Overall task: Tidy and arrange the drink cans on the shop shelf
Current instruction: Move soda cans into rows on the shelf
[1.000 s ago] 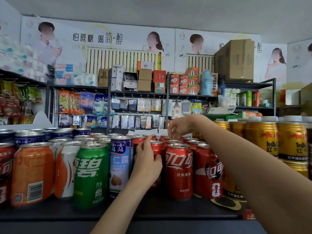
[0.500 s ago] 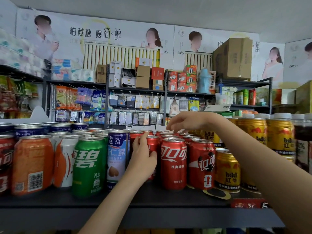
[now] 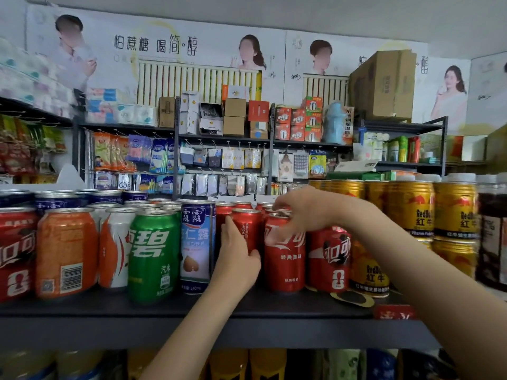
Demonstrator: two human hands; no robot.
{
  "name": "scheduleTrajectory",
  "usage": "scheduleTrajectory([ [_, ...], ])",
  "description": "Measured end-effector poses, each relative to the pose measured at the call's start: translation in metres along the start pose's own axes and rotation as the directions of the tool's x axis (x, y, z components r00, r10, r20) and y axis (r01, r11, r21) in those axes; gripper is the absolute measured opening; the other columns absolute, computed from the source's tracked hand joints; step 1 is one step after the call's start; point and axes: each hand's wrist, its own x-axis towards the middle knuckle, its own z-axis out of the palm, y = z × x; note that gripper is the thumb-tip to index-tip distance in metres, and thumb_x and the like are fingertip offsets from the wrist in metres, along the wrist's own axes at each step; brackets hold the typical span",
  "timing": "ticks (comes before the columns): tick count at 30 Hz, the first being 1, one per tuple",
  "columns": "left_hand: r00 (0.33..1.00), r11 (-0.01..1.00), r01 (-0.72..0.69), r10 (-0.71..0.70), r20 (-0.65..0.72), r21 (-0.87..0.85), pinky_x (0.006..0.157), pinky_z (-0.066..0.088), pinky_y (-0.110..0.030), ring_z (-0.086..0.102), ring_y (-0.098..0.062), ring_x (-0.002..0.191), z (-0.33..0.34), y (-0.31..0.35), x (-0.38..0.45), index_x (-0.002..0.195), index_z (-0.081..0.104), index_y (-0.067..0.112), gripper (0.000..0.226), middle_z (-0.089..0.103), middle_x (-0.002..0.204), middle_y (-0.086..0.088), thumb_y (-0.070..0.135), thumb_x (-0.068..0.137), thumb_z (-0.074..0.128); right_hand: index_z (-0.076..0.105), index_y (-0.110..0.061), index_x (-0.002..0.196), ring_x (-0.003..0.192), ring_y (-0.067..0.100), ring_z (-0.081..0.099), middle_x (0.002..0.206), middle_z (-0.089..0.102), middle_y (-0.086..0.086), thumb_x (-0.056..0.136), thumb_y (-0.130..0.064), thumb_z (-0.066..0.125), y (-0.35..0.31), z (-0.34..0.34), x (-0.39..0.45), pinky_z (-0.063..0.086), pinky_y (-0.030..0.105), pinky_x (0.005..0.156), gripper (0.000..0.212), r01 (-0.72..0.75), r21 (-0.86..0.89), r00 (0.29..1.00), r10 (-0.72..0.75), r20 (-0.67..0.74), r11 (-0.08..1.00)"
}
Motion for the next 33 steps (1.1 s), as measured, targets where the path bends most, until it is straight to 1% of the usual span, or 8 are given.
scheduleTrajectory([
  [6, 0.989, 0.982, -0.149, 0.147, 0.023, 0.116, 0.108, 0.031, -0.026, 0.034, -0.014, 0.133, -0.024, 0.004, -0.026, 0.144, 0.023, 0.015, 0.056, 0.029, 0.149, -0.003, 0.009, 0.093, 0.045, 0.048, -0.012, 0.132, 0.124, 0.022, 0.046, 0.136, 0.048, 0.005, 0.08, -0.043, 0.067, -0.025, -0.008, 0.048, 0.037, 0.035, 0.104, 0.063, 0.08, 0.081, 0.996, -0.082, 0.028, 0.993],
  [8, 0.953, 0.95, -0.276, 0.291, -0.09, 0.144, 0.093, 0.041, -0.019, 0.051, -0.004, 0.111, -0.045, 0.011, -0.035, 0.129, 0.047, 0.022, 0.042, 0.054, 0.127, 0.006, 0.005, 0.091, 0.047, 0.048, -0.012, 0.133, 0.124, 0.023, 0.044, 0.137, 0.046, 0.006, 0.08, -0.039, 0.068, -0.032, -0.006, 0.06, 0.036, 0.037, 0.105, 0.063, 0.084, 0.085, 0.992, -0.092, 0.087, 0.993],
  [11, 0.889, 0.895, -0.35, 0.411, -0.202, 0.277, 0.084, 0.044, -0.022, 0.052, -0.004, 0.083, -0.078, 0.023, -0.035, 0.118, 0.056, 0.022, 0.033, 0.056, 0.112, 0.011, 0.006, 0.092, 0.046, 0.052, -0.015, 0.129, 0.124, 0.024, 0.045, 0.137, 0.046, 0.005, 0.076, -0.039, 0.072, -0.034, -0.009, 0.069, 0.035, 0.038, 0.104, 0.061, 0.083, 0.128, 0.988, -0.099, 0.12, 0.988],
  [15, 0.844, 0.777, -0.357, 0.506, -0.176, 0.518, 0.106, 0.033, -0.036, 0.049, -0.012, 0.116, -0.105, 0.028, -0.009, 0.121, 0.056, 0.019, 0.031, 0.055, 0.126, 0.007, 0.013, 0.092, 0.046, 0.055, -0.017, 0.124, 0.118, 0.021, 0.049, 0.125, 0.051, 0.002, 0.073, -0.036, 0.075, -0.036, -0.012, 0.075, 0.035, 0.037, 0.105, 0.058, 0.119, 0.188, 0.98, -0.146, 0.135, 0.975],
  [22, 0.961, 0.786, -0.277, 0.217, 0.173, 0.553, 0.086, 0.049, -0.034, 0.059, -0.013, 0.091, -0.12, 0.032, 0.03, 0.099, 0.062, 0.021, 0.018, 0.064, 0.104, 0.004, 0.033, 0.086, 0.061, 0.06, -0.011, 0.118, 0.099, 0.019, 0.06, 0.106, 0.062, 0.003, 0.085, -0.027, 0.065, -0.029, -0.022, 0.091, 0.041, 0.025, 0.085, 0.036, 0.042, 0.5, 0.984, -0.123, 0.13, 0.865],
  [24, 0.964, 0.767, -0.26, 0.173, 0.202, 0.586, 0.087, 0.048, -0.035, 0.057, -0.015, 0.096, -0.121, 0.033, 0.035, 0.099, 0.059, 0.02, 0.021, 0.062, 0.105, 0.004, 0.034, 0.084, 0.063, 0.062, -0.01, 0.114, 0.1, 0.02, 0.062, 0.113, 0.064, 0.009, 0.085, -0.03, 0.065, -0.032, -0.019, 0.108, 0.042, 0.024, 0.072, 0.035, 0.023, 0.427, 0.999, -0.035, 0.019, 0.904],
  [28, 0.967, 0.688, -0.243, 0.119, 0.224, 0.684, 0.088, 0.046, -0.036, 0.055, -0.016, 0.1, -0.12, 0.041, 0.042, 0.096, 0.055, 0.023, 0.019, 0.06, 0.108, 0.004, 0.035, 0.083, 0.063, 0.059, -0.013, 0.121, 0.104, 0.023, 0.059, 0.122, 0.059, 0.006, 0.085, -0.034, 0.063, -0.046, -0.003, 0.137, 0.048, 0.036, 0.091, 0.042, -0.027, 0.208, 0.99, -0.003, 0.139, 0.978],
  [33, 0.964, 0.697, -0.261, 0.154, 0.215, 0.668, 0.085, 0.045, -0.03, 0.054, -0.013, 0.095, -0.118, 0.038, 0.043, 0.096, 0.054, 0.024, 0.019, 0.06, 0.107, 0.006, 0.035, 0.083, 0.064, 0.06, -0.007, 0.116, 0.094, 0.024, 0.061, 0.108, 0.064, 0.007, 0.081, -0.031, 0.068, -0.052, 0.007, 0.163, 0.051, 0.038, 0.09, 0.043, -0.045, 0.122, 0.995, 0.033, 0.094, 0.992],
])
